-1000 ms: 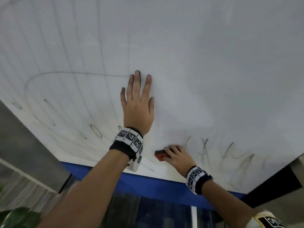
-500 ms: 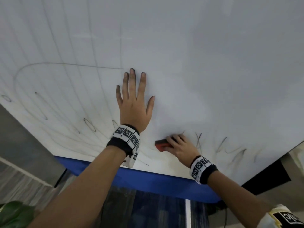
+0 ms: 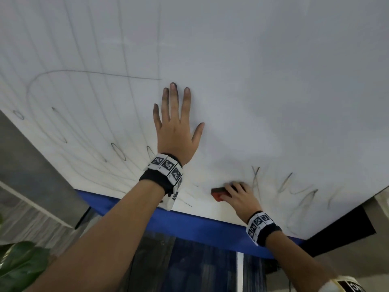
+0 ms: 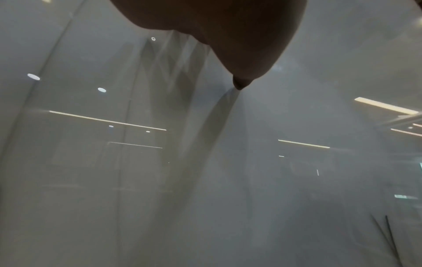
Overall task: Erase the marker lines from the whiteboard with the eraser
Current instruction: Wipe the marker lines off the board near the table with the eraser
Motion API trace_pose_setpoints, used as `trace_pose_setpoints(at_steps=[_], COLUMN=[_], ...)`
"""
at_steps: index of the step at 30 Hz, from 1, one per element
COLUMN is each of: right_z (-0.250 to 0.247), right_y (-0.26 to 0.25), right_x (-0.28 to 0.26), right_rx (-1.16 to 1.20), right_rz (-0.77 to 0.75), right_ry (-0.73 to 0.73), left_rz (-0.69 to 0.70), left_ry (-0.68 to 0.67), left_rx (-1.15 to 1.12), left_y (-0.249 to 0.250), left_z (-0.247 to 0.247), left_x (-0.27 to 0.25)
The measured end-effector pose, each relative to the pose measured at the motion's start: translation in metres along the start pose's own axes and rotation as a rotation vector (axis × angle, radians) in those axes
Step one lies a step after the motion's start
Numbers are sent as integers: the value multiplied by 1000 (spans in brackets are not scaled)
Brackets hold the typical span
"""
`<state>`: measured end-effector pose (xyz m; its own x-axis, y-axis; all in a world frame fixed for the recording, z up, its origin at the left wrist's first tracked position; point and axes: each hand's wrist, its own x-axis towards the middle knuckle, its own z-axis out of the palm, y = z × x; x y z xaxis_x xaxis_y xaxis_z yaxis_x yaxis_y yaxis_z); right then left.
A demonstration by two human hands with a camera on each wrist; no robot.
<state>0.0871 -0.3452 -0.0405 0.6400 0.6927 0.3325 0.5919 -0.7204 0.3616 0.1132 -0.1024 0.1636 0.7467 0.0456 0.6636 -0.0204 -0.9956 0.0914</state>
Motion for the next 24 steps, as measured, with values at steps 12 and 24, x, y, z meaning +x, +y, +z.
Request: trace_pose_setpoints(at_steps=[12,24], right_z=[-80,-108], right_y=[65,97], right_x=[11,-18], right_rx=[223,281], right_rz=[733,810], right_ry=[747,777], left_rz=[-107,58], left_ry=[-7,10], left_rx=[-142,-147], left_y=[24,58], left_z=[3,-11], left_x=[-8,-15])
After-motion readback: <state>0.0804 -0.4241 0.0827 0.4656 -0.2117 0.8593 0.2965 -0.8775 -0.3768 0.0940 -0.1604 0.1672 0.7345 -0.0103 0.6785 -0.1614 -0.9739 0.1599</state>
